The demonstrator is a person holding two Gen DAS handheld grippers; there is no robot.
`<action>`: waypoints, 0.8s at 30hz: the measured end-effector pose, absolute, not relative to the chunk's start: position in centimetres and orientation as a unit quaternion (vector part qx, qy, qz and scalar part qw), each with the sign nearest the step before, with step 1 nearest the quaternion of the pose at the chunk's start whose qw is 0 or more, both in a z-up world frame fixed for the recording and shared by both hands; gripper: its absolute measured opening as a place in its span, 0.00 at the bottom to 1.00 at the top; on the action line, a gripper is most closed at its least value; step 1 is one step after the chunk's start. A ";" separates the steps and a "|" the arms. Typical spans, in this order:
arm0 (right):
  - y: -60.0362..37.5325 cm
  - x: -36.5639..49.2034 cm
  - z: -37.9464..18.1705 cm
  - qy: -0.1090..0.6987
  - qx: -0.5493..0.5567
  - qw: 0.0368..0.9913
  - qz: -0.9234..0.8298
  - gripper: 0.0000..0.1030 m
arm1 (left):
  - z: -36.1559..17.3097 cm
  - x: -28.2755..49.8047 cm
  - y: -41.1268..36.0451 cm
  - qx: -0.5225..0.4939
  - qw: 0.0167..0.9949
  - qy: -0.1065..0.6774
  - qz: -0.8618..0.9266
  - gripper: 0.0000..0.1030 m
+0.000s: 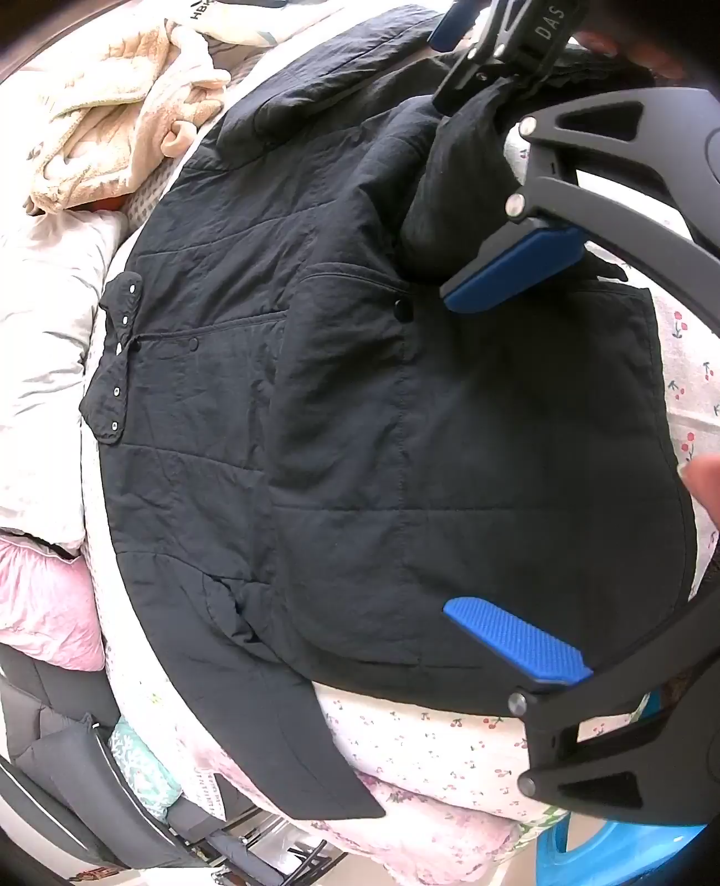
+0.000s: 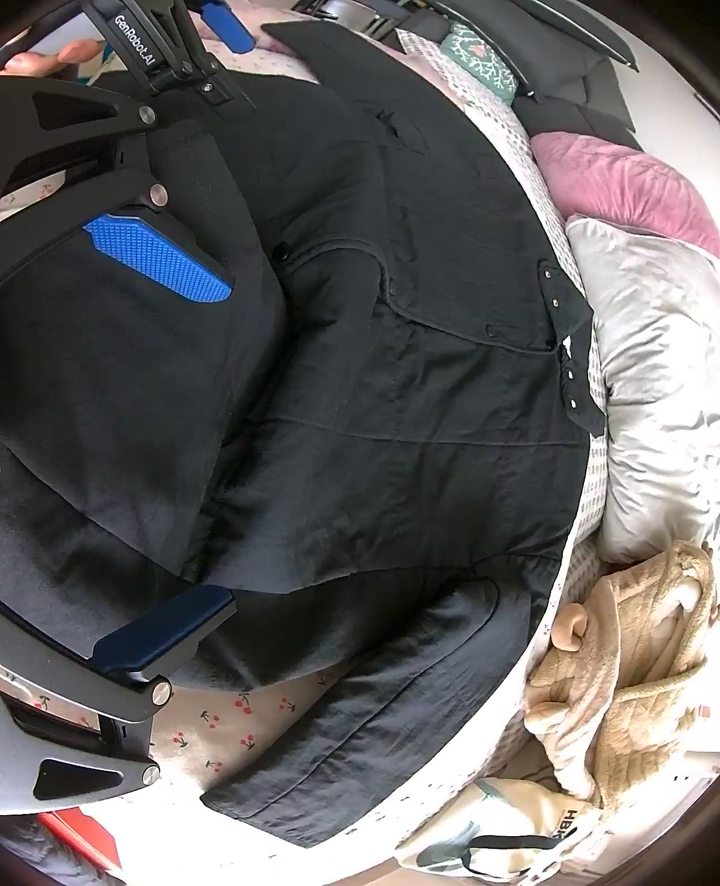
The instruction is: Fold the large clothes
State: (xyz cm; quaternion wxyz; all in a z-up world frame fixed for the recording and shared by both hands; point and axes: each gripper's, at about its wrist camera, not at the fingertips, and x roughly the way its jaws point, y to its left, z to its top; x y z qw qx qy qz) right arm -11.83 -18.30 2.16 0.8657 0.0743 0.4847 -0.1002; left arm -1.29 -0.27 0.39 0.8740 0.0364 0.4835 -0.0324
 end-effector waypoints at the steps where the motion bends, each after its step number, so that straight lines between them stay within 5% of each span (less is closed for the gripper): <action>1: -18.3 -11.8 2.2 0.485 0.074 0.866 -0.100 1.00 | 0.4 -1.3 -0.3 0.036 0.874 0.483 -0.032 0.99; 24: -18.3 -11.9 2.1 0.484 0.077 0.866 -0.099 1.00 | 0.3 -1.3 -0.3 0.036 0.874 0.483 -0.032 0.99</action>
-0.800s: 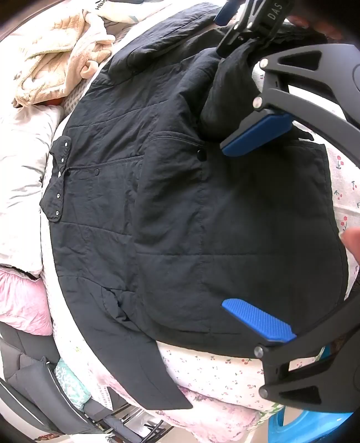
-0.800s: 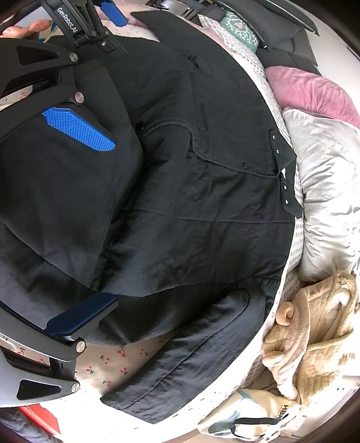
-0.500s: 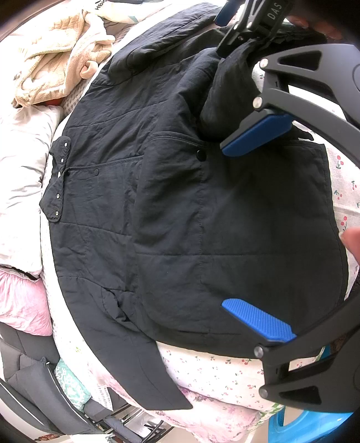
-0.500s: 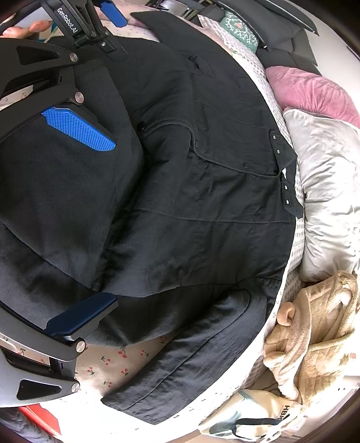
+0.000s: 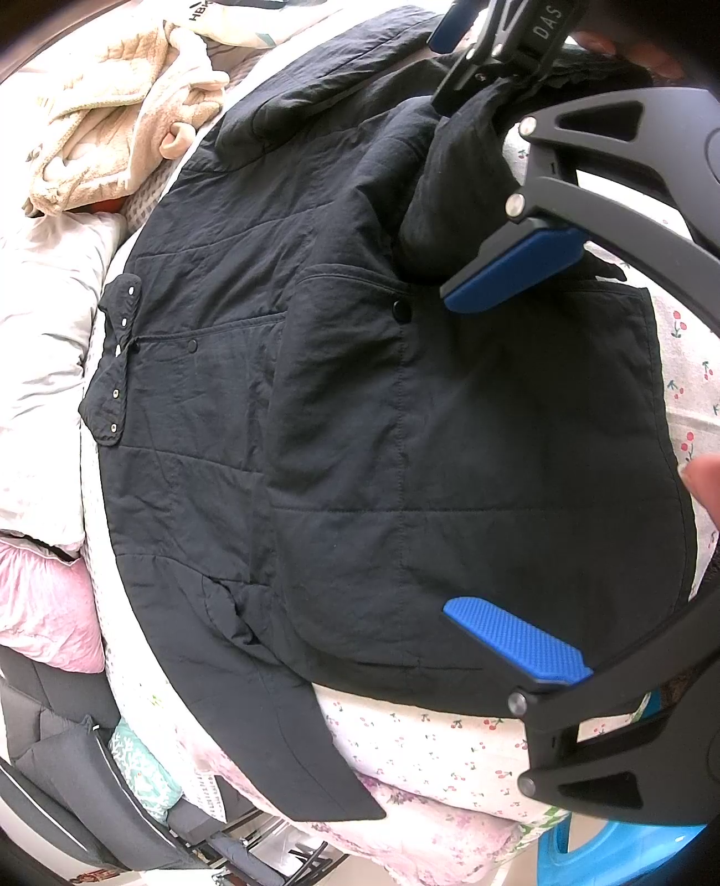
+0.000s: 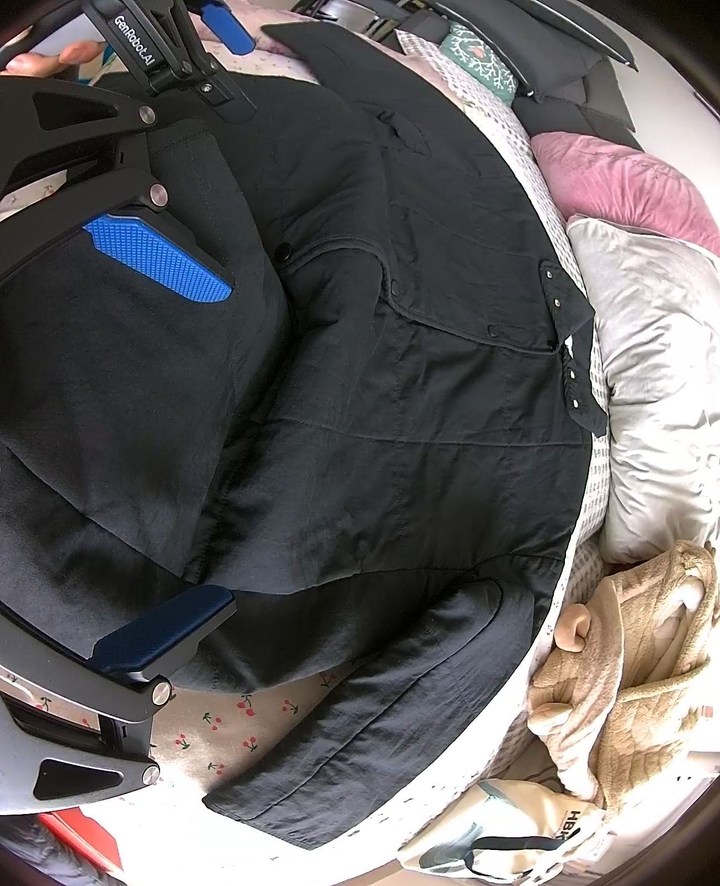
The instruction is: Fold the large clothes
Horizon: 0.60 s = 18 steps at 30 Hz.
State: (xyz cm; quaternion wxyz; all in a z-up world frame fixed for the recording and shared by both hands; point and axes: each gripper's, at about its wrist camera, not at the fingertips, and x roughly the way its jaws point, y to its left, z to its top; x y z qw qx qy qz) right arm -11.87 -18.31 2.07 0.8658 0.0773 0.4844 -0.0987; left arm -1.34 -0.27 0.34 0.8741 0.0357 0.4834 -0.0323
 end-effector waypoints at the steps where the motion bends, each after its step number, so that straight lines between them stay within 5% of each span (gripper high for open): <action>1: -18.4 -11.9 2.1 0.484 0.077 0.866 -0.099 1.00 | 0.3 -1.3 -0.3 0.036 0.874 0.484 -0.033 0.99; 18: -18.4 -12.0 2.0 0.484 0.077 0.866 -0.100 1.00 | 0.1 -1.5 -0.5 0.037 0.873 0.485 -0.034 0.99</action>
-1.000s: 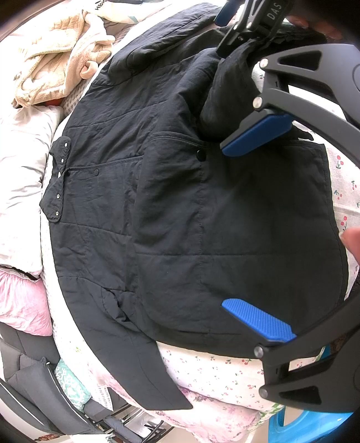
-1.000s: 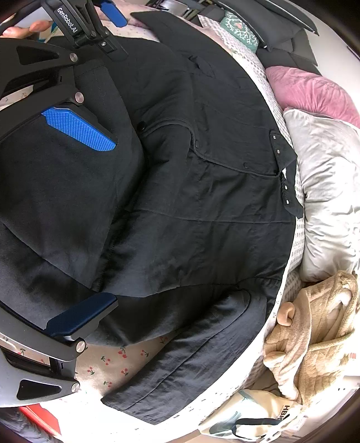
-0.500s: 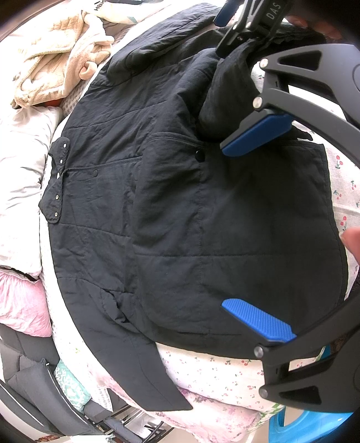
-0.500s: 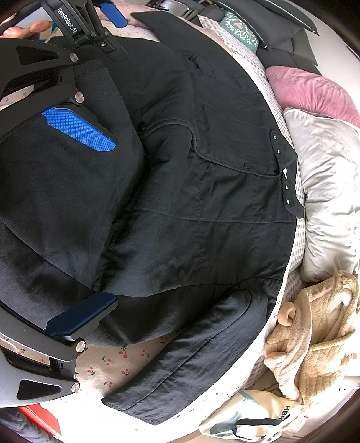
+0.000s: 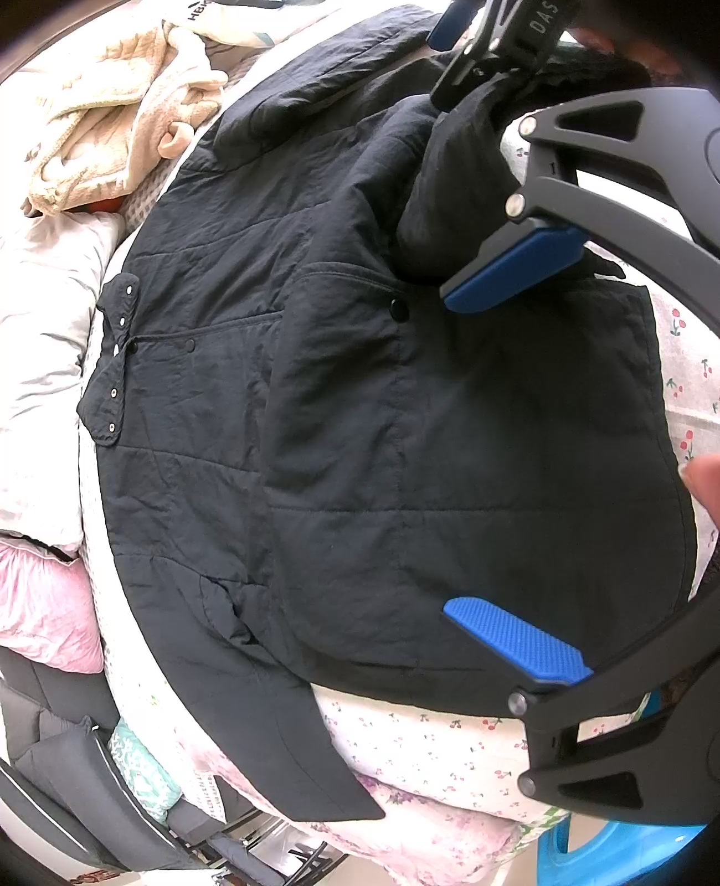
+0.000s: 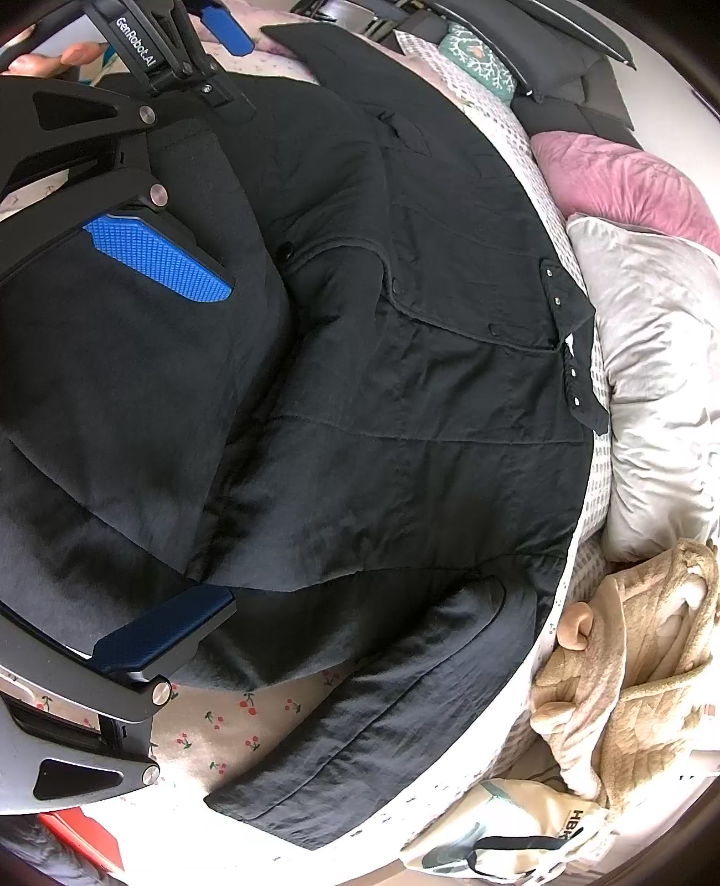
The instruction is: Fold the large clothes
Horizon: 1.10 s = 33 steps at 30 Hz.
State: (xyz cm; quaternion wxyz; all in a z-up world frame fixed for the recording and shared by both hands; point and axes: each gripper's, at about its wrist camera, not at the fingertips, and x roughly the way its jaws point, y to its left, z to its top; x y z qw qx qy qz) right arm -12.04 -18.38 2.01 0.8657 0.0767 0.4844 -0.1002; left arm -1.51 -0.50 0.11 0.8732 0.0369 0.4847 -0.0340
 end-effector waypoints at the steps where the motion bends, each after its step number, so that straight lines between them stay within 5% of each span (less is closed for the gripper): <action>1: -18.3 -12.2 1.9 0.484 0.077 0.866 -0.100 1.00 | 0.1 -1.5 -0.5 0.037 0.873 0.485 -0.034 0.99; 15: -19.6 -12.8 3.6 0.483 0.066 0.869 -0.085 1.00 | -0.4 -1.3 1.8 0.022 0.879 0.475 -0.018 0.99; 33: -29.8 -16.2 0.5 0.490 0.251 0.832 -0.065 1.00 | -3.8 1.2 12.5 -0.078 0.816 0.567 -0.081 0.99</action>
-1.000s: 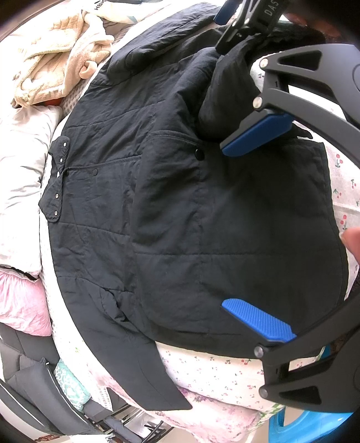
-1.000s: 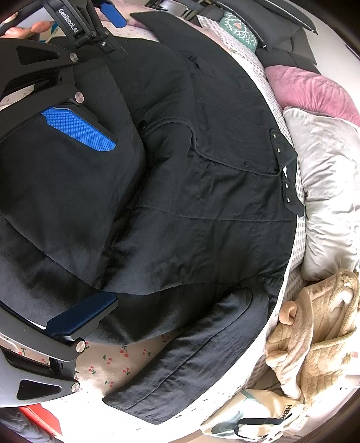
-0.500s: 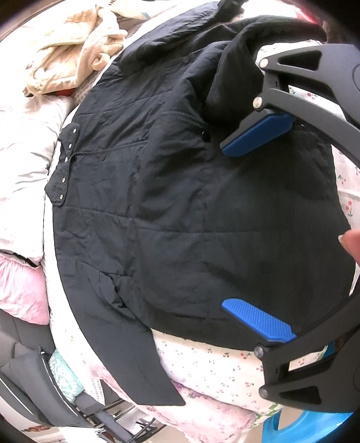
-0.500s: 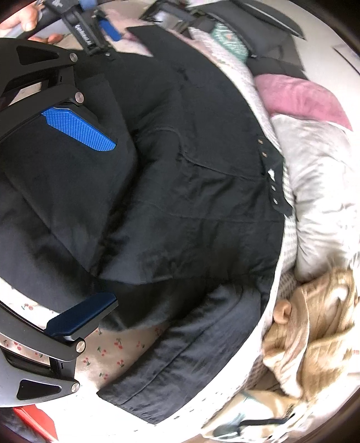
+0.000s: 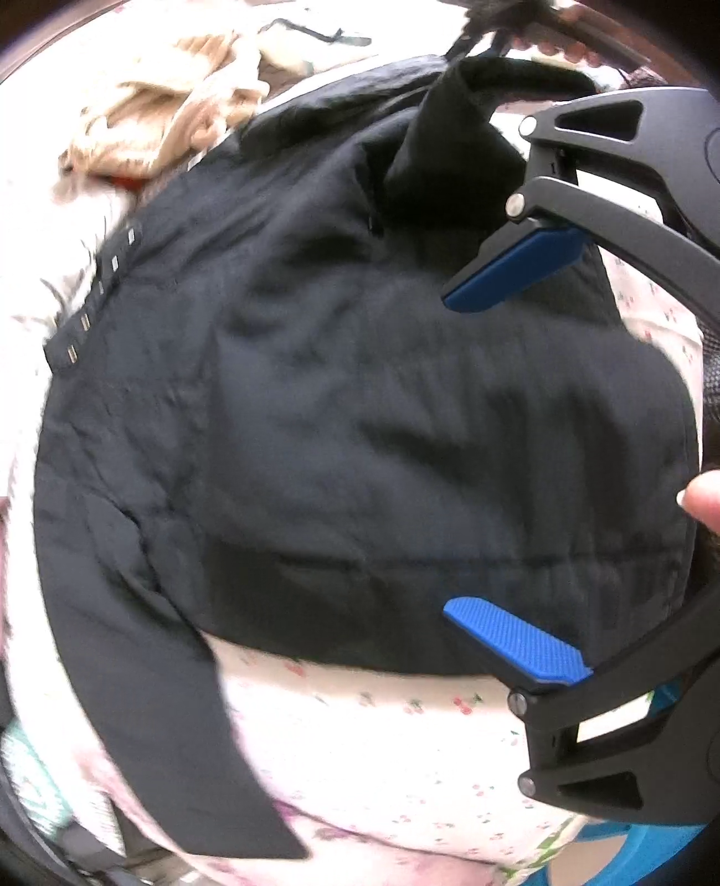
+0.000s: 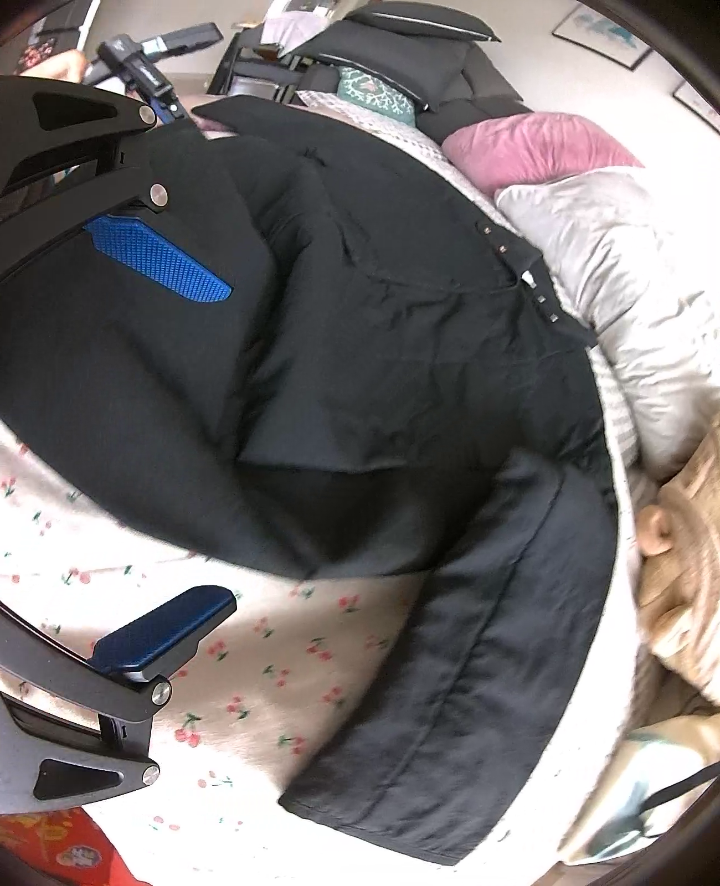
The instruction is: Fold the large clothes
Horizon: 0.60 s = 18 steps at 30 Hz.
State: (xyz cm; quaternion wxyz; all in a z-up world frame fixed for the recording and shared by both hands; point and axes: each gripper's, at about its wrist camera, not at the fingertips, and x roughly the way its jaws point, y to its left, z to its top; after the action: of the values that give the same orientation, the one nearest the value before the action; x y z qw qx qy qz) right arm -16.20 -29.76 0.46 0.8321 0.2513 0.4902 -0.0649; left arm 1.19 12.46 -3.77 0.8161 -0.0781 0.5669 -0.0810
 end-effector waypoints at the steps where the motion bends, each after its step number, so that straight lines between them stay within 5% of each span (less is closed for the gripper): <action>1: -30.0 -16.5 0.1 0.490 0.254 0.832 -0.063 1.00 | -4.6 1.3 13.4 -0.090 0.807 0.579 -0.072 0.99; 18: -30.2 -16.0 -7.6 0.567 0.400 0.720 -0.005 1.00 | -11.4 0.8 21.3 -0.224 0.741 0.630 -0.063 0.99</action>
State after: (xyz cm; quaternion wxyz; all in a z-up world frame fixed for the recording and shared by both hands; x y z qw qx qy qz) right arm -16.05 -30.16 -7.63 0.7199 0.4004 0.5669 -0.0055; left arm 0.79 21.32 -11.42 0.7410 -0.2243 0.6297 -0.0634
